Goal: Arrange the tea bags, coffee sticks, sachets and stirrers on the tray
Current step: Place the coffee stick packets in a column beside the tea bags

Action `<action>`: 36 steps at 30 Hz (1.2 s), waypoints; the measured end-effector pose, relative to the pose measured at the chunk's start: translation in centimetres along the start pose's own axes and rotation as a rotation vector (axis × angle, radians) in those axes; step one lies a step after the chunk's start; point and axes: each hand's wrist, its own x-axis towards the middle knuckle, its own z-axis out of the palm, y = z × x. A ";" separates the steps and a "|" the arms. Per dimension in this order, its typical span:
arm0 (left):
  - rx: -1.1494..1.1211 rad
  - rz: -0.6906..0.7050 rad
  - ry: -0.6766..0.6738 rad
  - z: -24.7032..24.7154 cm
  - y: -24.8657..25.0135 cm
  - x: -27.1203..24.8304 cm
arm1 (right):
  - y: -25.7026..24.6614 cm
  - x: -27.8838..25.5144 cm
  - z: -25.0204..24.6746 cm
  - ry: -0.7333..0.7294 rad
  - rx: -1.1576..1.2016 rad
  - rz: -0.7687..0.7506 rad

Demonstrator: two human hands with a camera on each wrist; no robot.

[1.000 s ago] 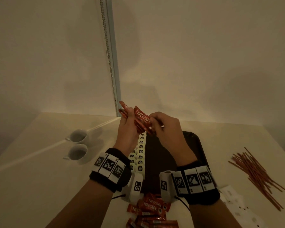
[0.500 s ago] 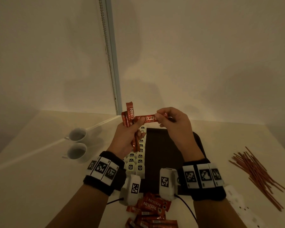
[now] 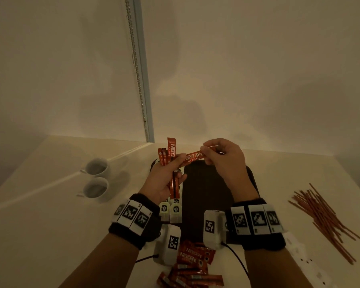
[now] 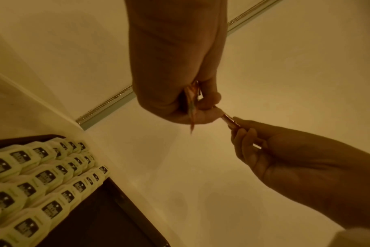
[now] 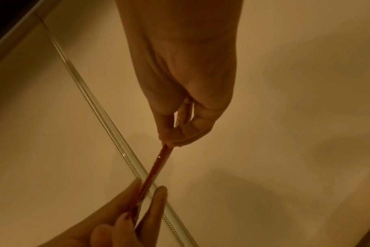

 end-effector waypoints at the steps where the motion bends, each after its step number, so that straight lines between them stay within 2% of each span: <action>1: 0.028 0.003 0.001 -0.1 0.0 0.0 | 0.2 0.0 0.1 0.000 0.008 0.025; 5: 0.112 0.013 0.008 -0.4 -0.3 0.3 | 0.8 0.1 0.3 -0.015 0.057 0.078; 11: 0.264 0.189 0.133 -1.3 -0.5 1.5 | 2.7 0.5 0.4 -0.164 0.156 0.195; 14: 0.325 0.174 0.094 -1.7 -0.5 2.1 | 4.0 1.3 0.0 -0.253 0.223 0.260; 16: 0.315 0.154 0.135 -2.3 -0.1 2.6 | 5.3 2.4 -0.5 -0.228 0.262 0.298; 19: 0.198 0.073 0.182 -3.9 0.6 3.6 | 8.6 4.7 -0.9 -0.092 0.119 0.331; 22: 0.007 -0.031 0.154 -5.4 1.2 4.7 | 12.6 6.9 -0.7 0.008 -0.025 0.412; 26: 0.026 -0.054 0.121 -6.0 1.7 5.7 | 17.0 9.1 0.4 0.007 -0.231 0.490; 29: 0.111 -0.048 0.133 -6.0 1.5 6.4 | 19.0 10.5 1.5 0.001 -0.263 0.519; 31: 0.165 -0.063 0.169 -5.9 1.2 6.8 | 19.8 11.4 2.0 0.005 -0.284 0.520; 36: 0.098 -0.090 0.196 -5.9 0.5 7.7 | 21.7 12.6 3.2 -0.004 -0.426 0.480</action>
